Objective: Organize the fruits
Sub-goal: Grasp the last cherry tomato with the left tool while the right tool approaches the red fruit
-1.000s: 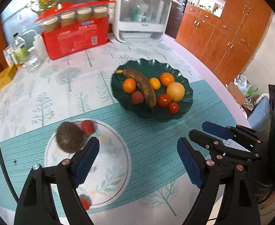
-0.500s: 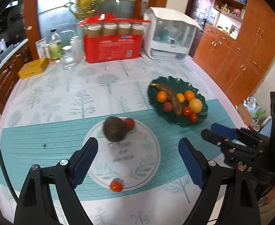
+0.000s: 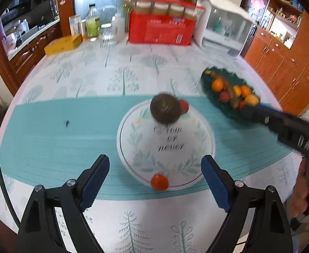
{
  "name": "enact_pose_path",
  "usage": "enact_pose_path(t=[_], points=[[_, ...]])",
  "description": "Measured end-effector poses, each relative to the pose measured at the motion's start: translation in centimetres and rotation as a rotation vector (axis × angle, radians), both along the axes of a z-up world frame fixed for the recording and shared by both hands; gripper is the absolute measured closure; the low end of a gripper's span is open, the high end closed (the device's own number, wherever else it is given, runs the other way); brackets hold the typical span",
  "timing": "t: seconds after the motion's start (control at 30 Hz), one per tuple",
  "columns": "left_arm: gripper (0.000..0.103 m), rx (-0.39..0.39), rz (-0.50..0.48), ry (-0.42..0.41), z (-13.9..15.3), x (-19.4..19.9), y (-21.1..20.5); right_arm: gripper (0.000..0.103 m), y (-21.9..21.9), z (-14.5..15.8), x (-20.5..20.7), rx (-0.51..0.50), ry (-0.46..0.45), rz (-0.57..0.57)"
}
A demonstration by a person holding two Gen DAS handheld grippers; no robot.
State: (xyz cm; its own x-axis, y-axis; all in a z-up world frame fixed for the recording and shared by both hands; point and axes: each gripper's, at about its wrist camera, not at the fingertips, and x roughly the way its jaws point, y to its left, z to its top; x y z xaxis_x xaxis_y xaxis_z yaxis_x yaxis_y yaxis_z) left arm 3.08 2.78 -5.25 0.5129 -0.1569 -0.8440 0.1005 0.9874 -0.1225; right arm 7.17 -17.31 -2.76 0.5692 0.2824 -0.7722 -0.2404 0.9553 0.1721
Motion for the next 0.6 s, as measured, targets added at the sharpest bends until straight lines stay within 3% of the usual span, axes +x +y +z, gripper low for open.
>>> enact_pose_path(t=[0.07,0.17,0.6], points=[[0.016,0.0,-0.001,0.02,-1.4,-0.2,-0.2,0.058,0.3,-0.8,0.6,-0.001,0.014,0.008],[0.024,-0.002,0.001,0.048,-3.5,-0.2,-0.4,0.058,0.7,-2.1,1.5,-0.012,0.033,0.016],[0.071,-0.035,-0.018,0.121,-7.7,0.6,-1.9,0.058,1.1,-6.7,6.3,-0.002,0.111,0.024]])
